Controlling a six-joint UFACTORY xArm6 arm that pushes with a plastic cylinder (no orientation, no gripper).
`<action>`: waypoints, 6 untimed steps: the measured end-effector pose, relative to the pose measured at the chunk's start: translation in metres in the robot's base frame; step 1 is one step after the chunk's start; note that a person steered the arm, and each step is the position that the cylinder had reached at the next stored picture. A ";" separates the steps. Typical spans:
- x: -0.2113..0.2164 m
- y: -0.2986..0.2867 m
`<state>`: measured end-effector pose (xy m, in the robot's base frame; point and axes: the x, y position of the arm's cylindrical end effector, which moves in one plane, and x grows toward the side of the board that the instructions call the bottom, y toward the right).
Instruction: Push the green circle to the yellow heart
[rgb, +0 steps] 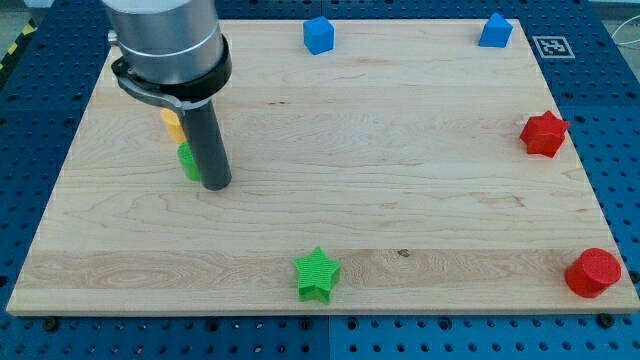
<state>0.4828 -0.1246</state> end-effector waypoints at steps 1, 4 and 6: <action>-0.003 -0.009; -0.010 -0.015; -0.040 -0.015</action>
